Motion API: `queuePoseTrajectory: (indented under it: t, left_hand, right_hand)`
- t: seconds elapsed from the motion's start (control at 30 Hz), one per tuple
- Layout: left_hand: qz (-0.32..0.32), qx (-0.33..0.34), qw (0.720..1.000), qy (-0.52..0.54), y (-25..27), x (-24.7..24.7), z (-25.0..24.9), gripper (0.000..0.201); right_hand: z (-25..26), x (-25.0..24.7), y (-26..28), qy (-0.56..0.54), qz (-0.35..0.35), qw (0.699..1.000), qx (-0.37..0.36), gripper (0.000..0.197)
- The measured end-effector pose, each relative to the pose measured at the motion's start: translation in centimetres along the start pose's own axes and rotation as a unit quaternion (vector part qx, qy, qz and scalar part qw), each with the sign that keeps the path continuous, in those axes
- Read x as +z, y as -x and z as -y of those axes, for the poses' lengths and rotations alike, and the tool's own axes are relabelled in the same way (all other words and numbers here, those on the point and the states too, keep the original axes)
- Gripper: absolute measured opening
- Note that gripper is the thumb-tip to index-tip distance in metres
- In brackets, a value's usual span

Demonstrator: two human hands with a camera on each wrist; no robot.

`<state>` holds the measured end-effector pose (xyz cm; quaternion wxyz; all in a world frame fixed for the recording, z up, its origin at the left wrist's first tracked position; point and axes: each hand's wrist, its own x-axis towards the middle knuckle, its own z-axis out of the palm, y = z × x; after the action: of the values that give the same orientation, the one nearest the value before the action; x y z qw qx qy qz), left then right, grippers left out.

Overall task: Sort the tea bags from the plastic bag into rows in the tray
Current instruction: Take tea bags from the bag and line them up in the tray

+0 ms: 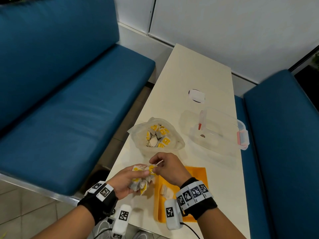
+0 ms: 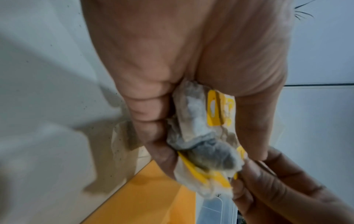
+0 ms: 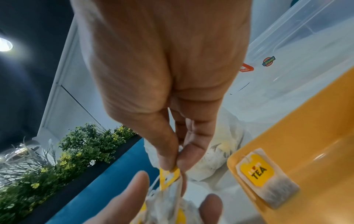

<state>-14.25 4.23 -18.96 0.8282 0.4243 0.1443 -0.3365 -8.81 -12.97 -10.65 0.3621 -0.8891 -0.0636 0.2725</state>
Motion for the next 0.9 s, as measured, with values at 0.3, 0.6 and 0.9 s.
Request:
queuePoseTrajectory:
  t: [0.3,0.6,0.9]
  left_hand:
    - [-0.015,0.014,1.000,0.016,-0.4,-0.5,0.2,0.049]
    - [-0.024,0.018,1.000,0.008,-0.6,-0.1,-0.2,0.053]
    - [-0.093,0.018,0.994,-0.048,-0.7,-0.1,-0.1,0.018]
  right_hand:
    - [-0.7,-0.1,0.3,-0.004,-0.003,1.000,0.020,0.015]
    - [-0.4,-1.0,0.7,-0.029,-0.015,0.999,0.007,0.011]
    - [-2.0,-3.7,1.7,0.088,-0.110,0.989,-0.034,0.013]
